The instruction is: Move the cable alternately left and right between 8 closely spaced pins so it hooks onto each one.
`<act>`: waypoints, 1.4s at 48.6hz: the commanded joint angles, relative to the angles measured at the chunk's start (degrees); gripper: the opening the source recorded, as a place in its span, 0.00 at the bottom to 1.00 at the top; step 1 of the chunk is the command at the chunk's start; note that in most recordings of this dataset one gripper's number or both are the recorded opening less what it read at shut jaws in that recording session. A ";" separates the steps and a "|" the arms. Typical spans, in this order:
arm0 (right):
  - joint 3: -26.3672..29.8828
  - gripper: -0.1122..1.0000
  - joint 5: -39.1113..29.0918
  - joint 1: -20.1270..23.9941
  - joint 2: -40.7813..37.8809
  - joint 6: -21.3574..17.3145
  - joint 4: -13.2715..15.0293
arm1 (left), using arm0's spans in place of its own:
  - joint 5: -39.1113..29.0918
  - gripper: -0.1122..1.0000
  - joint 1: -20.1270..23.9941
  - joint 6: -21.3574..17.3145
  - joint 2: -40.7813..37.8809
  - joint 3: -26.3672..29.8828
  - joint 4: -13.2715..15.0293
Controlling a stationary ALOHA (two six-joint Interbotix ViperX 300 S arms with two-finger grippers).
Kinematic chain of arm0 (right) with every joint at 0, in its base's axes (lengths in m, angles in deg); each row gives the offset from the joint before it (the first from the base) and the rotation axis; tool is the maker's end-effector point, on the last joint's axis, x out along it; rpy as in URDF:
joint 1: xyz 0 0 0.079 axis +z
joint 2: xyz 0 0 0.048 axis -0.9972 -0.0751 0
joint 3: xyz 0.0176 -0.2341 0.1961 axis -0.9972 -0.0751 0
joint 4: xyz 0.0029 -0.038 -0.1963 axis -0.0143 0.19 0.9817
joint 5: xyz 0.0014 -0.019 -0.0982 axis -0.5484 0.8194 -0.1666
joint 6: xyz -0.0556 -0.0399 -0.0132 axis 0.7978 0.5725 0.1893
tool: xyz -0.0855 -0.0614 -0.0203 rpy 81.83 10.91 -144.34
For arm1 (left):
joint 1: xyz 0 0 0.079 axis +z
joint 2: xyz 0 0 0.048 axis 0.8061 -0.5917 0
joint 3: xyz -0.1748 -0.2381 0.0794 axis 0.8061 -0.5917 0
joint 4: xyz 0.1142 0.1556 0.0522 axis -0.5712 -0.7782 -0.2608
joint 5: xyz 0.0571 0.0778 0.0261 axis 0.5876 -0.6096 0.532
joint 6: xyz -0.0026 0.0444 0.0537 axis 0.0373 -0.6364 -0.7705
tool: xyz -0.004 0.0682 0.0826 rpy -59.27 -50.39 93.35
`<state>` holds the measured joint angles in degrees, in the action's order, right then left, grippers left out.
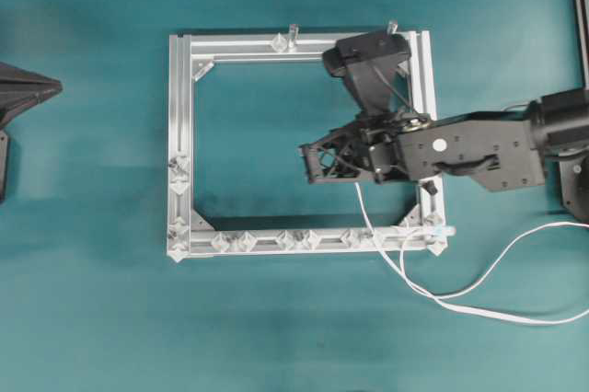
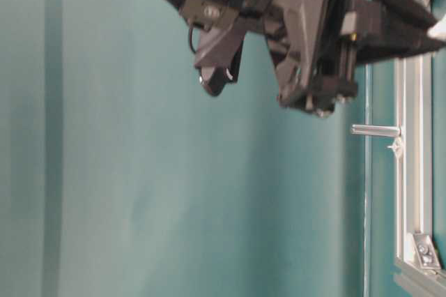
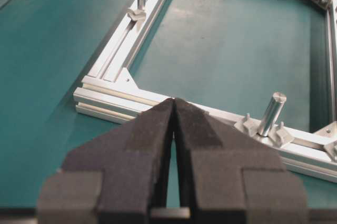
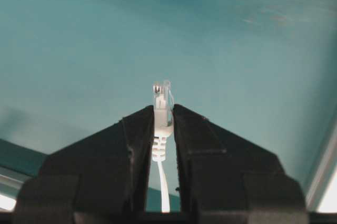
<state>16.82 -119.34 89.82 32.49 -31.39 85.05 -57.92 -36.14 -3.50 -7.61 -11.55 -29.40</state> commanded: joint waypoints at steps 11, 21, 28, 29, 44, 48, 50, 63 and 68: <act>3.69 0.22 0.00 1.14 -0.70 -0.44 0.26 | 0.53 0.10 0.18 0.35 -0.53 0.70 -0.18; 4.39 0.22 0.00 3.78 -0.79 -0.79 -1.93 | 0.62 0.10 0.09 0.35 -0.53 0.70 -0.18; 5.89 0.22 -1.23 6.15 -1.49 -1.76 -3.16 | 0.79 0.10 0.18 0.35 -0.53 0.53 -0.18; 6.06 0.22 -1.58 6.50 -1.58 -2.20 -3.25 | 0.88 0.10 0.18 0.35 -0.53 0.44 -0.18; 7.12 0.22 -2.72 11.43 -2.20 -9.76 -3.25 | 0.97 0.10 0.18 0.35 -0.53 0.35 -0.18; 7.12 0.22 -2.72 12.30 -2.46 -11.34 -3.25 | 0.97 0.10 0.09 0.35 -0.53 0.35 -0.18; 7.12 0.22 -2.64 12.57 -2.64 -11.87 -3.25 | 0.97 0.10 0.18 0.35 -0.53 0.35 -0.18; 7.29 0.22 -2.72 13.45 -2.81 -13.01 -3.25 | 0.97 0.10 0.18 0.35 -0.44 0.35 -0.18; 7.47 0.22 -2.72 13.62 -2.81 -13.10 -3.25 | 0.97 0.10 0.18 0.44 -0.53 0.35 -0.09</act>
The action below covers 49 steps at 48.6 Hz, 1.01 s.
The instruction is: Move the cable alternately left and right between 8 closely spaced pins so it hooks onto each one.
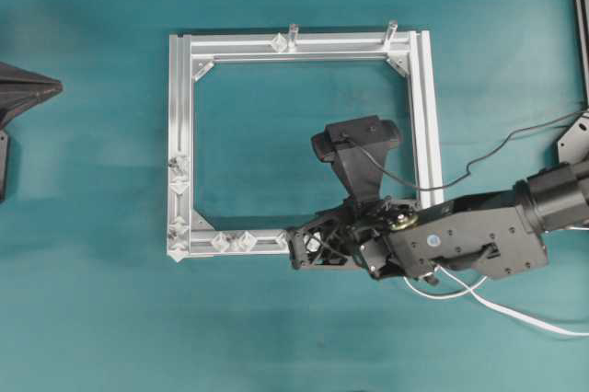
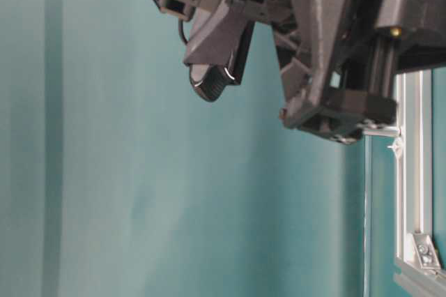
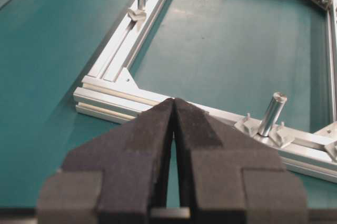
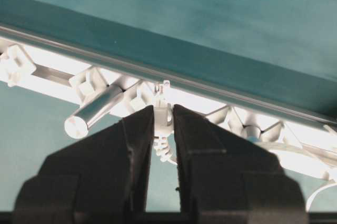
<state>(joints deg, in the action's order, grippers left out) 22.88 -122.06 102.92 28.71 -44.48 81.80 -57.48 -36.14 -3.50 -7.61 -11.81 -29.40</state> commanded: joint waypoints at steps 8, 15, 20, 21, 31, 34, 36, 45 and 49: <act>1.67 0.22 0.00 0.79 0.97 0.00 0.00 | 0.53 0.10 0.18 0.44 -0.53 0.62 -0.18; 1.58 0.22 0.00 0.79 0.97 0.09 0.00 | 0.53 0.10 0.18 0.70 -0.53 0.62 -0.09; 1.58 0.22 0.00 0.79 0.97 0.09 0.00 | 0.44 0.10 0.18 1.41 -0.53 0.62 -0.18; 1.58 0.22 -0.09 0.79 0.97 0.09 0.00 | 0.44 0.10 0.18 1.49 -0.53 0.53 -0.18; 1.23 0.22 0.00 0.79 0.97 0.09 0.00 | 0.35 0.10 0.18 1.76 -0.53 0.53 -0.18; 1.23 0.22 0.00 0.79 0.97 0.09 0.00 | 0.35 0.10 0.09 1.76 -0.53 0.53 -0.09; 1.23 0.22 0.00 0.79 0.97 0.09 0.00 | 0.35 0.10 0.18 1.76 -0.53 0.53 -0.18; 1.32 0.22 0.00 1.49 0.97 -0.18 0.00 | 0.35 0.10 0.18 1.67 -0.53 0.53 -0.18; 1.49 0.22 0.00 2.20 0.97 -0.70 -0.09 | 0.35 0.10 0.18 1.67 -0.44 0.53 -0.18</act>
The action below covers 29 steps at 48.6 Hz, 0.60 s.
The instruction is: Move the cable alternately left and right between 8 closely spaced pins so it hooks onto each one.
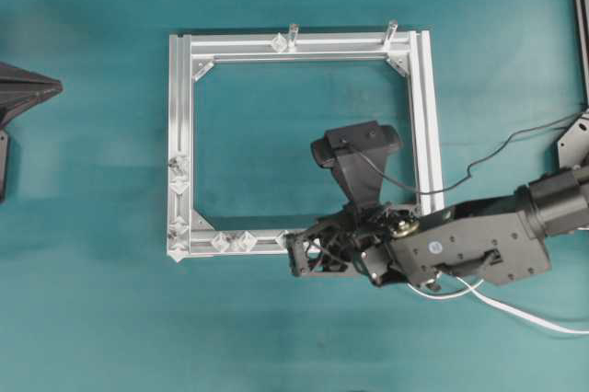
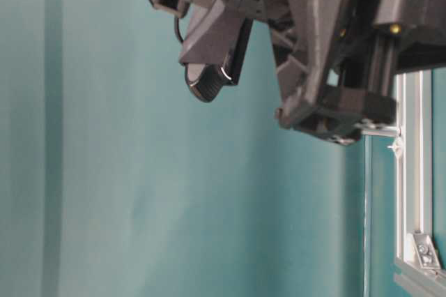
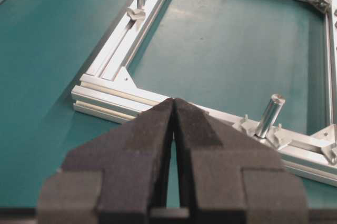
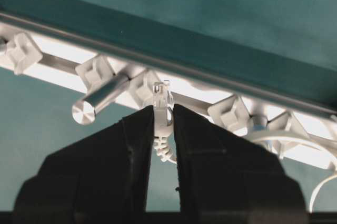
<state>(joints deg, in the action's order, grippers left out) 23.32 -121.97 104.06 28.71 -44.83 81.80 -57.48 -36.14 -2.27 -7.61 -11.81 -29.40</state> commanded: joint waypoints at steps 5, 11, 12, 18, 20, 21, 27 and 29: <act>1.23 0.22 -0.09 2.11 0.79 -2.20 0.00 | 0.35 0.10 0.18 0.44 -0.44 0.53 -0.18; 1.49 0.22 -0.09 3.60 0.26 -4.39 -0.09 | 0.35 0.10 0.09 0.44 -0.53 0.62 -0.09; 1.67 0.22 -0.09 3.87 0.18 -4.75 -0.09 | 0.35 0.10 0.18 0.35 -0.53 0.53 -0.18; 2.46 0.22 -0.09 5.19 -0.62 -6.24 -0.09 | 0.35 0.10 0.18 0.44 -0.53 0.53 -0.18; 2.72 0.22 -0.09 5.54 -0.88 -6.68 -0.09 | 0.35 0.10 0.18 0.44 -0.44 0.53 -0.18; 2.99 0.22 -0.09 5.71 -1.23 -6.94 -0.09 | 0.35 0.10 0.09 0.44 -0.44 0.62 -0.18; 4.22 0.22 -0.09 6.50 -2.02 -7.29 -0.09 | 0.35 0.10 0.18 0.44 -0.53 0.53 -0.18; 4.66 0.22 -0.09 6.86 -2.37 -7.47 0.00 | 0.35 0.10 0.18 0.44 -0.44 0.53 -0.18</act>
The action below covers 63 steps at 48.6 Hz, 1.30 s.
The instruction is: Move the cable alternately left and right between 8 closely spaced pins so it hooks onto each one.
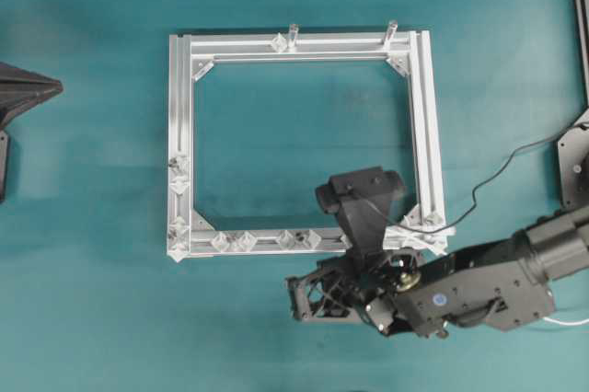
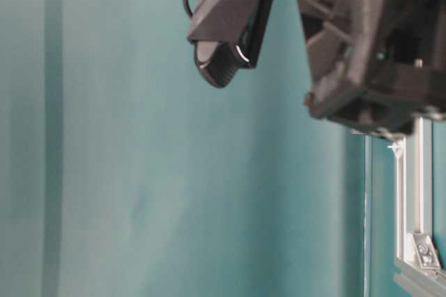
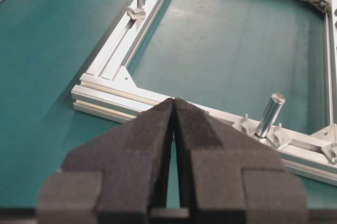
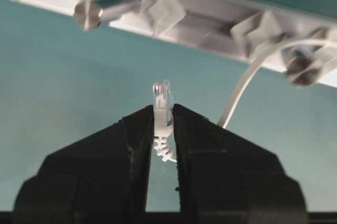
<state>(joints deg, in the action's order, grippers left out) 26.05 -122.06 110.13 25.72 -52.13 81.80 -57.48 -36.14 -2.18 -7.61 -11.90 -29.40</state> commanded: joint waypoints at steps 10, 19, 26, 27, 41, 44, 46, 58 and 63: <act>3.78 0.22 -1.32 2.90 -0.53 -1.85 -0.09 | 0.35 0.10 0.18 0.35 -0.44 0.62 -0.18; 5.54 0.22 -3.87 4.57 -1.41 -3.52 -0.09 | 0.35 0.10 0.09 0.35 -0.44 0.70 -0.18; 6.77 0.22 -5.10 4.75 -2.02 -3.87 -0.09 | 0.35 0.10 0.09 0.35 -0.44 0.62 -0.09; 6.94 0.22 -5.19 4.75 -2.11 -3.78 0.00 | 0.26 0.10 0.09 0.35 -0.44 0.70 -0.18; 10.46 0.22 -6.06 4.04 -4.22 -3.25 1.49 | 0.26 0.10 -0.09 0.35 -0.44 0.62 -0.18; 10.99 0.22 -5.80 3.60 -4.57 -3.08 2.11 | 0.26 0.10 -0.09 0.35 -0.44 0.70 -0.18; 11.43 0.22 -5.36 3.16 -4.92 -2.90 2.55 | 0.26 0.10 -0.09 0.35 -0.53 0.62 -0.18; 14.41 0.22 -2.20 0.70 -6.68 -0.44 3.43 | 0.35 0.10 -0.09 0.35 -0.53 0.70 -0.18; 16.26 0.22 -1.85 0.00 -7.82 1.58 3.43 | 0.35 0.10 -0.09 0.35 -0.44 0.70 -0.09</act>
<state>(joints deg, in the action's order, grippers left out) 39.85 -124.26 110.30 17.46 -51.51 84.87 -57.57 -36.14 -2.27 -7.61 -11.90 -29.40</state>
